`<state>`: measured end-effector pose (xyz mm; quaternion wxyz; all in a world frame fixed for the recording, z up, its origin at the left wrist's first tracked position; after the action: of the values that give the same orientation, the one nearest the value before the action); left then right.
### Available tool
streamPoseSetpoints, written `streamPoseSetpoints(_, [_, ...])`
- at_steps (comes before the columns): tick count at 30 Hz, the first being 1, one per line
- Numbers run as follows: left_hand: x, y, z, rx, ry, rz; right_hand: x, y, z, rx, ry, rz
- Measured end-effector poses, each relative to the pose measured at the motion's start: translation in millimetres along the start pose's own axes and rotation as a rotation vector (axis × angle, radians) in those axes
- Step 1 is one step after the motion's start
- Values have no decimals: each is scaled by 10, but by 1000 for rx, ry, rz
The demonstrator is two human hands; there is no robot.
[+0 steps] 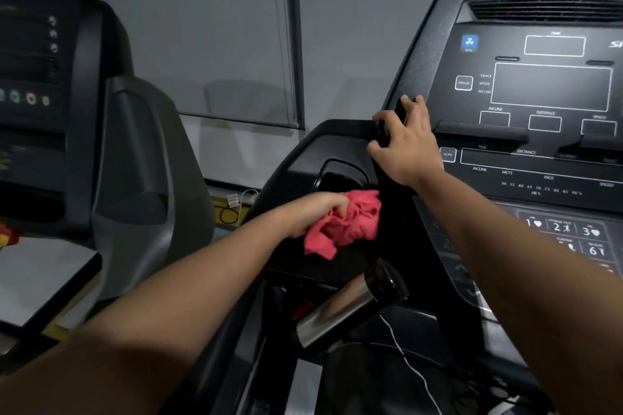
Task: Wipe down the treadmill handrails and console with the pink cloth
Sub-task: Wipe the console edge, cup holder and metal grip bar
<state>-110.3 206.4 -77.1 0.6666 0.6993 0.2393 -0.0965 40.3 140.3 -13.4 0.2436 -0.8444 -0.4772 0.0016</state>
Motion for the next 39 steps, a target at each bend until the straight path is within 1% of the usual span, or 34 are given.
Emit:
streamPoseSetpoints(1, [-41, 34, -30, -79, -10, 26, 1, -3, 2, 2, 1, 2])
streamPoseSetpoints(2, [-64, 82, -85, -80, 19, 68, 2, -6, 5, 5, 4, 5])
streamPoseSetpoints(3, [-90, 145, -142, -26, 78, 119, -3, -10, 6, 7, 6, 8])
streamPoseSetpoints(5, [-101, 282, -310, 122, 250, 226, -6, -14, 8, 12, 9, 10])
streamPoseSetpoints(6, [-95, 328, -388, 215, 344, 271, -8, -14, 10, 11, 7, 13])
streamPoseSetpoints(7, [-86, 353, -482, 367, 463, 298, -10, -14, 10, 6, 5, 15])
streamPoseSetpoints(8, [-66, 341, -572, 589, 579, 275, -8, -10, 9, 0, 5, 17])
streamPoseSetpoints(9, [-61, 318, -611, 809, 628, 209, -7, -8, 6, -5, 7, 17])
streamPoseSetpoints(10, [-49, 274, -626, 1002, 619, 123, -7, -8, 2, -7, 10, 17])
streamPoseSetpoints(11, [-33, 214, -623, 1159, 571, 32, -7, -10, -1, -7, 13, 17])
streamPoseSetpoints(12, [-10, 143, -617, 1259, 518, -44, -4, -12, 0, -6, 15, 18])
streamPoseSetpoints(13, [-26, 81, -594, 1307, 501, -98, -6, -14, 2, -7, 15, 19])
streamPoseSetpoints(15, [-66, -38, -561, 1298, 550, -150, 0, -13, 11, -12, 15, 16])
streamPoseSetpoints(19, [-280, -237, -451, 1132, 670, -137, 4, 16, 21, -16, 30, 20])
streamPoseSetpoints(21, [-389, -299, -376, 1111, 681, -154, 3, 13, 23, -18, 33, 23])
streamPoseSetpoints(24, [-537, -338, -176, 1156, 673, -175, -2, 5, 38, -28, 39, 21])
streamPoseSetpoints(26, [-620, -372, -42, 1170, 671, -142, -8, 1, 51, -33, 48, 21])
streamPoseSetpoints(29, [-689, -415, 117, 1118, 641, -27, -12, -5, 69, -37, 67, 17])
streamPoseSetpoints(31, [-703, -401, 230, 1082, 551, 102, -13, -9, 74, -39, 75, 13])
streamPoseSetpoints(33, [-666, -377, 322, 1017, 408, 209, -15, -15, 79, -39, 77, 13])
streamPoseSetpoints(36, [-559, -318, 421, 978, 204, 244, -28, -29, 89, -43, 74, 17])
streamPoseSetpoints(38, [-498, -267, 468, 821, 99, 254, -32, -40, 85, -46, 79, 15])
streamPoseSetpoints(39, [-468, -248, 483, 781, 68, 250, -29, -46, 76, -49, 79, 16])
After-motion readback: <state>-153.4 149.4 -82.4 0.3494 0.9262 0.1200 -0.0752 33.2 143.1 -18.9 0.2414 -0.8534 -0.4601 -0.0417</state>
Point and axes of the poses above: each hand's wrist, its own x-axis towards the middle knuckle, its own z-axis out of the palm, y = z × x, the point moved 3 cm from there along x, towards the middle knuckle, and after that the axes turned 13 degrees about -y, right-handed, at the moved point
